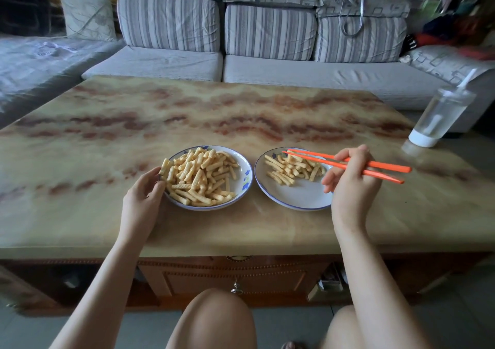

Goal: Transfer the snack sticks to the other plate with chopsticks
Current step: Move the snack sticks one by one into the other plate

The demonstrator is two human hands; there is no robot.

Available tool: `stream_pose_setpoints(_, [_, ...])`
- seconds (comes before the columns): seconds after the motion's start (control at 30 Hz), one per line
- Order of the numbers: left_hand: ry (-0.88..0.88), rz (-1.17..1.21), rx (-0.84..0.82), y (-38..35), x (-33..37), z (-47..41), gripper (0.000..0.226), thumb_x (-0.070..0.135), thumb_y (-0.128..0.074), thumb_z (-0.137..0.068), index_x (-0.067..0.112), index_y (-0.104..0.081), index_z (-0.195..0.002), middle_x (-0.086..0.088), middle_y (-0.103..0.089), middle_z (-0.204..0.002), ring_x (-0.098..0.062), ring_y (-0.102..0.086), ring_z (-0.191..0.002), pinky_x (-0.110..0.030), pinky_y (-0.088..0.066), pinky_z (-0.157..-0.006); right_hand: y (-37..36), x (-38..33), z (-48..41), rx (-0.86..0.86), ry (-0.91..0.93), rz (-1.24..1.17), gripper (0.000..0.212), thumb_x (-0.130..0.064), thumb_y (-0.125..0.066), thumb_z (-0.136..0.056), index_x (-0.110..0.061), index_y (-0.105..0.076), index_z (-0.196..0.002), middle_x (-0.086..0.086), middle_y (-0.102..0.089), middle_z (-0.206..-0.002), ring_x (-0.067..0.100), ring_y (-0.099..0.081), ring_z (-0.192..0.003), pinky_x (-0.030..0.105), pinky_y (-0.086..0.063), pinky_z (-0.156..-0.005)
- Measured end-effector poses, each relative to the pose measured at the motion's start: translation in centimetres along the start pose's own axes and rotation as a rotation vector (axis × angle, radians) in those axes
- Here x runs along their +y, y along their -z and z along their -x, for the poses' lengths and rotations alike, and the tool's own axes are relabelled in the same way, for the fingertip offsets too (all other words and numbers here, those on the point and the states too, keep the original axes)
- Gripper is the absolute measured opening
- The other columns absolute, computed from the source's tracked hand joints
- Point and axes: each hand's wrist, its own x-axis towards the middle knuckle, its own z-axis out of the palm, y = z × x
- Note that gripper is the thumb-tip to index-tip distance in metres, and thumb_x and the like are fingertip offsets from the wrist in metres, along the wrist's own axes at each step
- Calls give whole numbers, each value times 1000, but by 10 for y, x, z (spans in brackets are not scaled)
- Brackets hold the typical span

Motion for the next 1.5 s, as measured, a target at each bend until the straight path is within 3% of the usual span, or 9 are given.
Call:
stream_pose_setpoints(0.23, [2, 2, -6, 0, -1, -1, 35, 13, -53, -93, 18, -60, -127, 1, -64, -121, -7, -55, -109, -19, -37, -88, -21, 1, 22, -240, -103, -79, 43, -26, -31, -105, -11, -50, -69, 2, -46, -37, 18, -41, -32, 19, -29, -36])
stream_pose_setpoints(0.4, [5, -2, -4, 1, 1, 0, 35, 12, -53, -93, 18, -60, -127, 1, -64, -121, -5, -54, -108, -18, -37, -87, -38, 8, 35, -377, -170, -54, 43, -32, -33, -104, -10, -52, -71, 13, -53, -44, 24, -45, -35, 25, -37, -40])
stream_pose_setpoints(0.53, [10, -2, -6, 0, 3, 1, 36, 12, -52, -93, 19, -59, -127, 1, -63, -121, -5, -53, -107, -18, -36, -86, -45, 11, 39, -399, -182, -57, 43, -32, -34, -104, -12, -53, -71, 16, -54, -46, 25, -46, -37, 30, -38, -44])
stream_pose_setpoints(0.67, [12, -3, -6, 1, 2, 1, 36, 12, -52, -93, 19, -59, -128, 1, -63, -121, -5, -54, -107, -16, -37, -86, -47, 10, 40, -392, -88, -40, 43, -34, -31, -103, -16, -54, -70, 6, -44, -38, 20, -38, -34, 22, -30, -39])
stream_pose_setpoints(0.83, [8, -4, -8, 1, 4, 1, 36, 12, -52, -93, 20, -59, -128, 3, -64, -120, -4, -54, -106, -15, -37, -85, -51, 7, 43, -432, -66, -4, 44, -26, -29, -105, -14, -53, -71, 13, -40, -42, 14, -34, -32, 20, -28, -37])
stream_pose_setpoints(1.0, [6, -2, -9, 2, 4, 2, 36, 12, -52, -93, 18, -59, -128, 1, -63, -121, -4, -53, -106, -17, -37, -86, -56, 11, 46, -503, -50, 16, 44, -26, -29, -105, -12, -53, -71, 3, -42, -39, 17, -36, -35, 21, -30, -38])
stream_pose_setpoints(1.2, [12, -7, -5, 1, 4, 2, 36, 12, -52, -93, 19, -59, -128, 0, -63, -122, -5, -53, -107, -17, -36, -86, -43, 4, 40, -370, -44, -57, 44, -31, -31, -102, -14, -50, -67, 8, -42, -41, 22, -39, -36, 23, -30, -38])
stream_pose_setpoints(1.33, [7, -13, -10, 1, 4, 2, 36, 12, -52, -93, 19, -59, -128, 1, -63, -122, -5, -53, -107, -18, -37, -87, -29, 4, 27, -234, -15, -59, 41, -34, -31, -100, -16, -49, -68, -1, -43, -39, 20, -40, -36, 22, -31, -37])
stream_pose_setpoints(1.5, [8, -2, -9, 0, 5, 2, 35, 11, -52, -93, 19, -59, -127, 7, -61, -115, -2, -52, -103, 3, -32, -72, -10, 6, 8, -66, -15, 9, 42, -29, -31, -103, -14, -46, -68, -3, -41, -38, 17, -40, -34, 23, -29, -37])
